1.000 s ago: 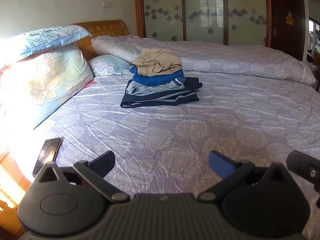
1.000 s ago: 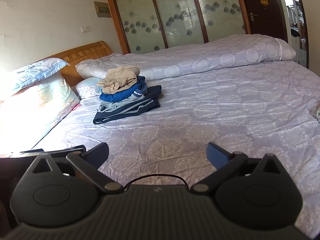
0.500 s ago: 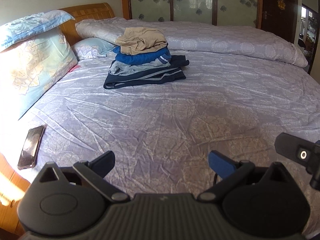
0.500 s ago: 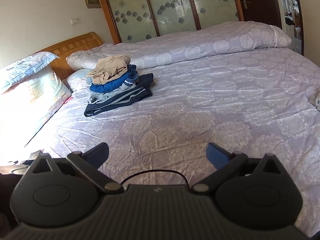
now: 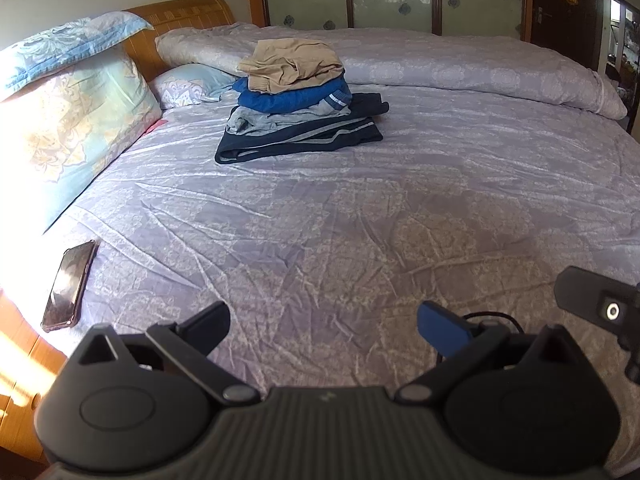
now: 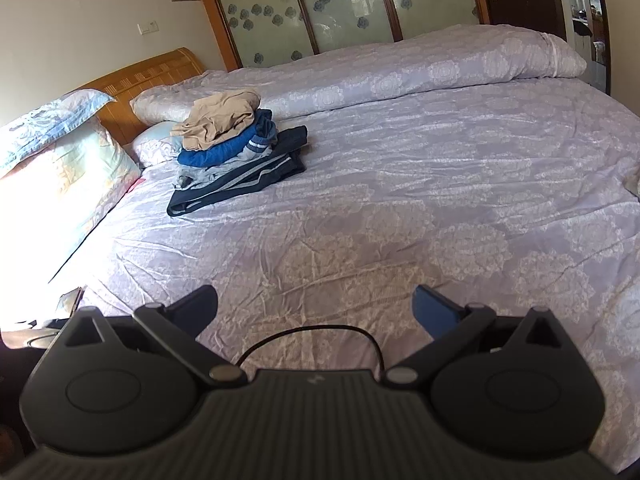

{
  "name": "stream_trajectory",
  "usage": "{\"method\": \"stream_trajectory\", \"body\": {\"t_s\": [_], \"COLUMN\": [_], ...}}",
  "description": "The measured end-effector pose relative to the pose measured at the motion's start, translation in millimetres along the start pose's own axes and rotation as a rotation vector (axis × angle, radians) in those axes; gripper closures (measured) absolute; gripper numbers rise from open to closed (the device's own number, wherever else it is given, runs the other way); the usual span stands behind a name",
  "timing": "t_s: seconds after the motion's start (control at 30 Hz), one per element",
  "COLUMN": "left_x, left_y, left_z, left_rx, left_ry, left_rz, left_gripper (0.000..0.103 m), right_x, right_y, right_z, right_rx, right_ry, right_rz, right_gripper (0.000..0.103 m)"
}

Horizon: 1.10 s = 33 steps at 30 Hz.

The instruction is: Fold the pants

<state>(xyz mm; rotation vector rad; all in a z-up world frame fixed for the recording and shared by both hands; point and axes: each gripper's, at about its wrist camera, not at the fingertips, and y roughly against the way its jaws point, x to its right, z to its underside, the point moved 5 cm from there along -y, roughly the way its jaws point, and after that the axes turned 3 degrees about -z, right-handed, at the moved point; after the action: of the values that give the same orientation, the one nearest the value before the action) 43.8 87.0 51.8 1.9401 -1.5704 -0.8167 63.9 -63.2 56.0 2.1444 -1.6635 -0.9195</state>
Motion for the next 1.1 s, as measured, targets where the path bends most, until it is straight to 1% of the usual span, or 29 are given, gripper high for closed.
{"method": "stream_trajectory", "body": {"t_s": [0.37,0.87,1.0,1.1], "left_x": [-0.1,1.4,1.3,0.0], "left_y": [-4.1,11.7,18.6,22.6], "left_z": [5.3,-2.5,-5.3,-8.6], "left_rx": [-0.036,0.031,0.073,0.089], "left_ry": [0.0,-0.027,-0.047,-0.046], "left_rz": [0.008,0.008,-0.018,-0.025], "left_gripper": [0.0,0.0,0.0,0.0], "right_x": [2.5,2.4,1.8,-0.2], "right_y": [-2.1,3.9,9.5,13.3], "right_z": [4.4,1.7,-1.5,-3.0], "right_rx": [-0.021,0.011,0.041,0.061], "right_ry": [-0.015,-0.005,-0.001,0.012], "right_rz": [-0.006,-0.008,-0.002,0.0], "right_gripper": [0.0,0.0,0.0,0.0]}}
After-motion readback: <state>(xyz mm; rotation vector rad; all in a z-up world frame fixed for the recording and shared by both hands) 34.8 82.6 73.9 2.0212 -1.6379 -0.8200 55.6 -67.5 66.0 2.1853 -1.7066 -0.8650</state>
